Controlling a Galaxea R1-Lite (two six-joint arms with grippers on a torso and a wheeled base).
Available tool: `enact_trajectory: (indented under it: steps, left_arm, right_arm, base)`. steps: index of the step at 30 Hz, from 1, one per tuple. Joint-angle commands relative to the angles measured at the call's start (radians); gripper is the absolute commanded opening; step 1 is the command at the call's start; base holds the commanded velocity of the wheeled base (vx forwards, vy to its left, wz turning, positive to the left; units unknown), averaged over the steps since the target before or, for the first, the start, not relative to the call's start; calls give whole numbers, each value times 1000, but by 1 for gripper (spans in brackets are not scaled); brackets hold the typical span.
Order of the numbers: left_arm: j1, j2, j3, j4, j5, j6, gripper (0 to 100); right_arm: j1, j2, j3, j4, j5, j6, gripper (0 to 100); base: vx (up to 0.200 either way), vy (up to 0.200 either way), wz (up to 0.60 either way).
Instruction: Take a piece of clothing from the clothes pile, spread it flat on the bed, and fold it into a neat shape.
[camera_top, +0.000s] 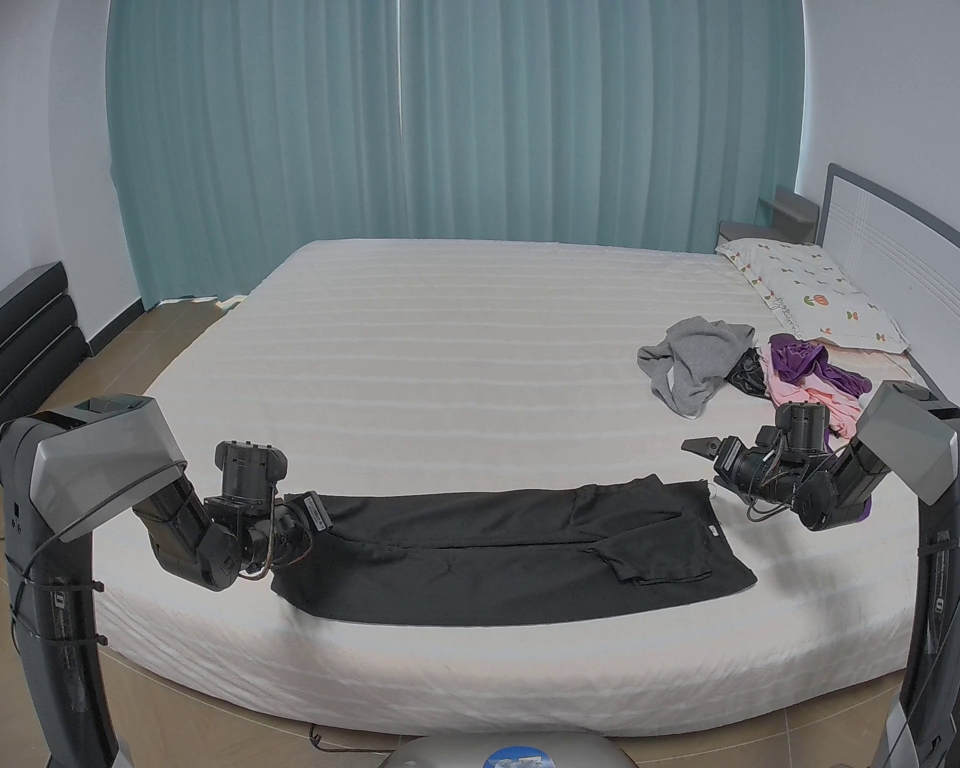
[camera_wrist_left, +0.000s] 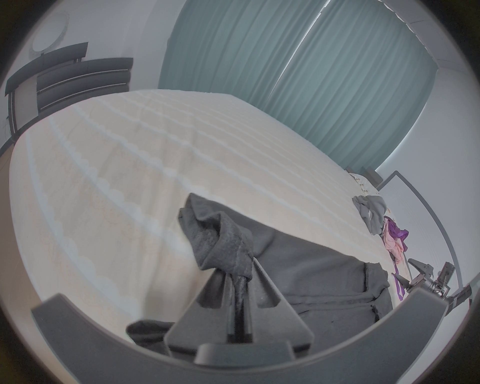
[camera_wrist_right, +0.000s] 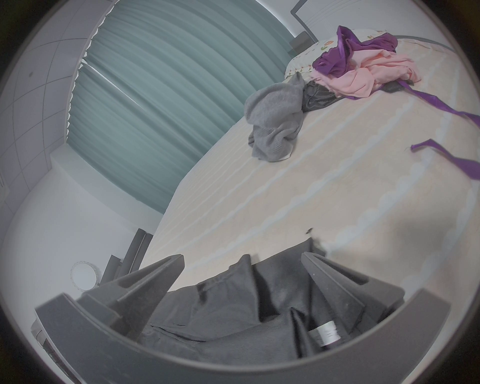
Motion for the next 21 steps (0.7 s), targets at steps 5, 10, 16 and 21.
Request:
enact_trajectory:
  steps: [5,10,16,21]
  left_arm:
    - [-48,-93,-32,71,31,7,0]
    - [-76,-134,-86,183,34,4,0]
    - [-137,-157,-164,301,84,4,0]
    - [-194,-163,-212,367,104,-1,0]
  right_arm:
    - [0,0,2,-1,0,-1,100]
    - [0,0,2,-1,0,1,100]
    - [0,0,0,-1,0,-1,100]
    - [2,-2,0,-1,0,-1,100]
  base:
    - [0,-200,0]
    - [0,-200,0]
    - [0,-200,0]
    - [0,-200,0]
